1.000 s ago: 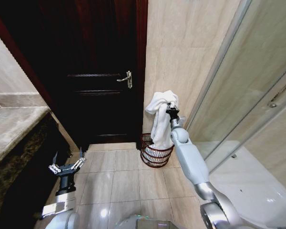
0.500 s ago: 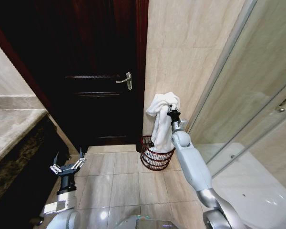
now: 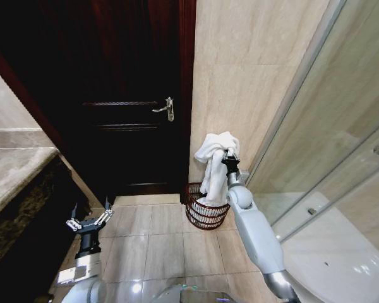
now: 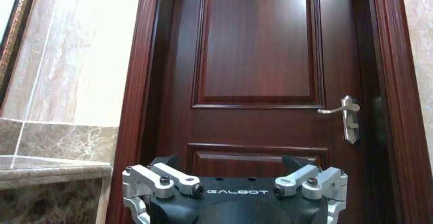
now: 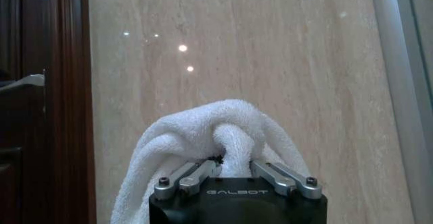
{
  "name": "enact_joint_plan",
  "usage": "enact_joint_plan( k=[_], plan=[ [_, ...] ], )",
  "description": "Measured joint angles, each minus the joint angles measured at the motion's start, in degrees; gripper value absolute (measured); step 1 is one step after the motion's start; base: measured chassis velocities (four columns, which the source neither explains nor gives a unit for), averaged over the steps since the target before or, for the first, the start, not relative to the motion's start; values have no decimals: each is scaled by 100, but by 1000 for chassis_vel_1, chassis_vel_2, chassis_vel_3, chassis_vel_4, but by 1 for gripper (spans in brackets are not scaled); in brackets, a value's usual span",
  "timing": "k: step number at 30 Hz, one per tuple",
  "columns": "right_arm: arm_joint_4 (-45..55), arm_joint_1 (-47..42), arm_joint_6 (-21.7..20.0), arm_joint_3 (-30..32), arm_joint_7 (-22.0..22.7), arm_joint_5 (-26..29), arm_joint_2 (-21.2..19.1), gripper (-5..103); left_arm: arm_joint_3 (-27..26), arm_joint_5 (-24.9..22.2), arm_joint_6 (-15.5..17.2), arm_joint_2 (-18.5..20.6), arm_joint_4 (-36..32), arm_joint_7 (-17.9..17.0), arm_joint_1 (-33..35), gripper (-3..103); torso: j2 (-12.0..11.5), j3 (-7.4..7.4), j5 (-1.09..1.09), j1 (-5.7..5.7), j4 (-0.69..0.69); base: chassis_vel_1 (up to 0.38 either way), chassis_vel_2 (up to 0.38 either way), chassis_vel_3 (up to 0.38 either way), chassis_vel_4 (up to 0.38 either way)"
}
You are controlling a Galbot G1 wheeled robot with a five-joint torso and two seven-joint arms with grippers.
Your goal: Discard the used towel into the hamper.
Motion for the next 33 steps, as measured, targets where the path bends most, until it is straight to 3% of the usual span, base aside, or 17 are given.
enact_joint_plan(
  k=[25,33],
  plan=[
    [215,-512,60,1,202,12,-101,12,67,56,-105,0,-38,79,48,100,0,0,-1,0,0,-30,31,31,-34],
    [84,-405,51,-1,193,12,-119,12,78,94,-96,0,-45,114,139,100,-133,-68,0,-62,0,0,0,0,0]
  ],
)
